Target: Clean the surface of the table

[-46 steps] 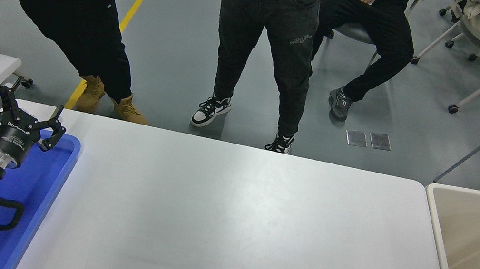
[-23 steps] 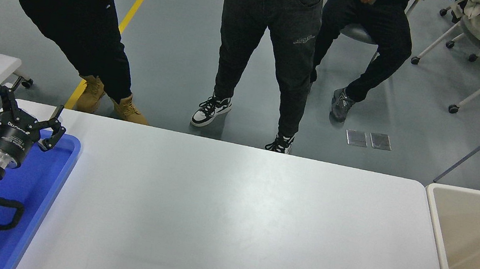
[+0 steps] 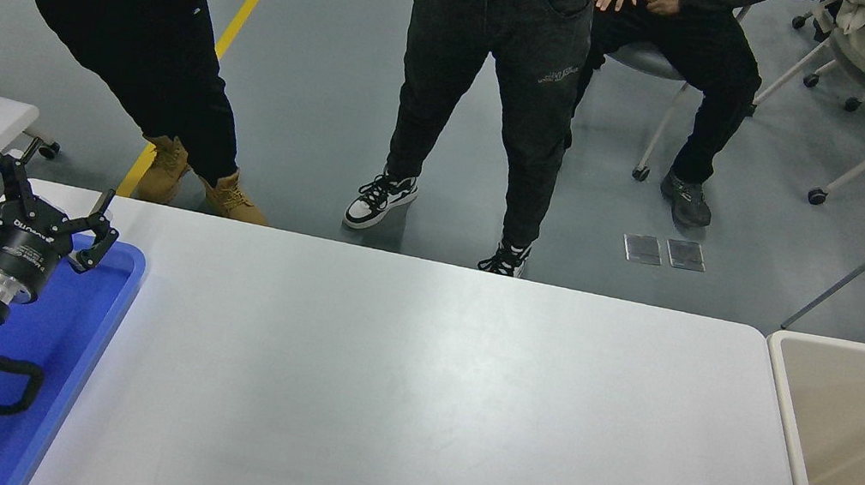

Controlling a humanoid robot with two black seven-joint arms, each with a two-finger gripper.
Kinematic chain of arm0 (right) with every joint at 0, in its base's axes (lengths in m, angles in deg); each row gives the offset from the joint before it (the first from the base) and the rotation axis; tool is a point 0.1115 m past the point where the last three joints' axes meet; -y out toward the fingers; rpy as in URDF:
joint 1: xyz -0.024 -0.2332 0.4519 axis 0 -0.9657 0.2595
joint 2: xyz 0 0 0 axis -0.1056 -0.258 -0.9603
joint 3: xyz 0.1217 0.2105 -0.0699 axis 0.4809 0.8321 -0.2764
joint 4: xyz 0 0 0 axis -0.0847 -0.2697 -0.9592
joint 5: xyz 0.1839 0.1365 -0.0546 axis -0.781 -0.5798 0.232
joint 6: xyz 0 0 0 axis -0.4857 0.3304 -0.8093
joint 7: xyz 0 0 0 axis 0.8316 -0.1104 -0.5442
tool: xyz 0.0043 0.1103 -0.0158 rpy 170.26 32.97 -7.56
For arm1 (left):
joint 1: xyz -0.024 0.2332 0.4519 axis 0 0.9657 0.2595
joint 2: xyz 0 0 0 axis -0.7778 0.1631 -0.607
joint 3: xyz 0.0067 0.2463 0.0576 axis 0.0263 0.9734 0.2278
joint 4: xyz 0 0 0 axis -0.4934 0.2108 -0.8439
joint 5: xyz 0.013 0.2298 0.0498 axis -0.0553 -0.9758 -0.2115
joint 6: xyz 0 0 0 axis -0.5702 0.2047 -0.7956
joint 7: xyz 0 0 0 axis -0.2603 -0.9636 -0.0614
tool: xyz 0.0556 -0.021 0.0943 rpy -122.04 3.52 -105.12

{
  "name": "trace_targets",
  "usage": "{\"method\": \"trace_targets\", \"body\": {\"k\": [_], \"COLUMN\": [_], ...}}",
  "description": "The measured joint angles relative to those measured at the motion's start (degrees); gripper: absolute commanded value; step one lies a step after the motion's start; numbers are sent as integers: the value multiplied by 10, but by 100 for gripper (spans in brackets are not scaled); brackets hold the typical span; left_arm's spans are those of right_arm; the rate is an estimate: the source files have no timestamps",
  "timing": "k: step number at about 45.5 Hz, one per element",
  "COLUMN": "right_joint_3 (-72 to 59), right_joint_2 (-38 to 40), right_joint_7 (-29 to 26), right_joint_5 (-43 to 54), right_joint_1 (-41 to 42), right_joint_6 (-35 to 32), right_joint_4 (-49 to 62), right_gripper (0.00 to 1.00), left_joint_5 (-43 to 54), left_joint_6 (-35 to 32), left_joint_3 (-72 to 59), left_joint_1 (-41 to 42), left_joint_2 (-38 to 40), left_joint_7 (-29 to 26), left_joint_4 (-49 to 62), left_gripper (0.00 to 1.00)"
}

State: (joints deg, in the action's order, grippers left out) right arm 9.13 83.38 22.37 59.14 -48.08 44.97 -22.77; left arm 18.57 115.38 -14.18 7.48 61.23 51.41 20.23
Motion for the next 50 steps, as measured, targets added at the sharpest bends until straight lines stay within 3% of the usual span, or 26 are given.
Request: {"method": "trace_targets", "body": {"k": [27, 50], "right_joint_3": [64, 246], "right_joint_2": [18, 29], "right_joint_7": [55, 196], "right_joint_5": [-1, 0], "right_joint_1": [96, 124], "right_joint_6": [1, -1], "right_joint_4": [-61, -225], "right_gripper": [98, 98], "left_joint_5": [0, 0], "left_joint_6": [0, 0], "left_joint_3": [0, 0], "left_joint_1": [0, 0], "left_joint_2": [0, 0], "left_joint_7": [0, 0], "left_joint_4": [0, 0], "left_gripper": [100, 100]}}
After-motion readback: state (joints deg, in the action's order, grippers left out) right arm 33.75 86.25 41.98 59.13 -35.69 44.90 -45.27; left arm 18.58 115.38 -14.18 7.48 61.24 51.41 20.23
